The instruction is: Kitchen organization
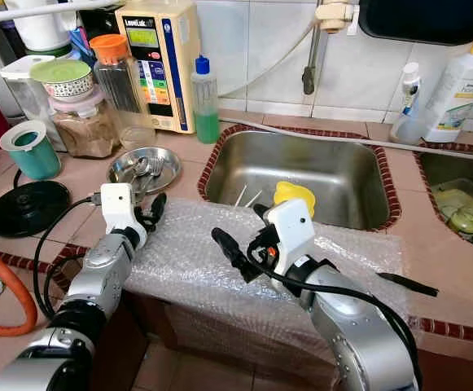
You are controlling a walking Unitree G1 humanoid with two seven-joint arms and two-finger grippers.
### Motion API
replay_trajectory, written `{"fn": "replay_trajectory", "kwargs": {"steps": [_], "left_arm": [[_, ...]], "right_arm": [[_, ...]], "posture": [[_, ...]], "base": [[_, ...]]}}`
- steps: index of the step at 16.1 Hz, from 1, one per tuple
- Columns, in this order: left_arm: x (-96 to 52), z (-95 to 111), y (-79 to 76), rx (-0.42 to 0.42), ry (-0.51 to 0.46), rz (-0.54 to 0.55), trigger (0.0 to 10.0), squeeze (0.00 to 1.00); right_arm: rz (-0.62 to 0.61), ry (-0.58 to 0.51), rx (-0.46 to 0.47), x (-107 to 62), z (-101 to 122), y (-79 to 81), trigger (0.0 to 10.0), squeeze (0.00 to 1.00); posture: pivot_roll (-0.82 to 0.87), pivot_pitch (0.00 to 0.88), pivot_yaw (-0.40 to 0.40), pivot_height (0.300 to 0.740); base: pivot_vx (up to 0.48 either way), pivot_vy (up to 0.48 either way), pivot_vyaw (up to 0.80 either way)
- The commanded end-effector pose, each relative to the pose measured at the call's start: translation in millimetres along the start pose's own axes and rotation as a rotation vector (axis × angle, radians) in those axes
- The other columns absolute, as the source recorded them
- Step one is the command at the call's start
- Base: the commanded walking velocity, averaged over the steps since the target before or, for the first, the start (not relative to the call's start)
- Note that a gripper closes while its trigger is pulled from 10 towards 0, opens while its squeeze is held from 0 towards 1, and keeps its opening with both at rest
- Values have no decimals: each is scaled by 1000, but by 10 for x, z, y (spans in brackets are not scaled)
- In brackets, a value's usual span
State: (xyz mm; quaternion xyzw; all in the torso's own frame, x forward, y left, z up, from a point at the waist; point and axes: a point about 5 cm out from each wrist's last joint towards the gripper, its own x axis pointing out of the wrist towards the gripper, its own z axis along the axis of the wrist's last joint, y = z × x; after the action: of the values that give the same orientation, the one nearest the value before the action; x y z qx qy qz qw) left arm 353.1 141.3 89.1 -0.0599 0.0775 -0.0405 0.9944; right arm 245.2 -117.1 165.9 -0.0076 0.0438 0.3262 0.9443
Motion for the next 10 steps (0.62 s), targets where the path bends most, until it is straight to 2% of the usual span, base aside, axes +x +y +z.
{"fn": "replay_trajectory", "kwargs": {"steps": [1,10], "left_arm": [[29,78,25,7,-23,1,0,0],[40,80,30,-25,-22,-16,0,0]], "right_arm": [[17,-4,-12,-6,31,30,10000,0],[4,6,-22,2,3,9,10000,0]], "posture": [[-73,0,55,740],[-71,0,57,740]], "base": [[0,0,0],[0,0,0]]}}
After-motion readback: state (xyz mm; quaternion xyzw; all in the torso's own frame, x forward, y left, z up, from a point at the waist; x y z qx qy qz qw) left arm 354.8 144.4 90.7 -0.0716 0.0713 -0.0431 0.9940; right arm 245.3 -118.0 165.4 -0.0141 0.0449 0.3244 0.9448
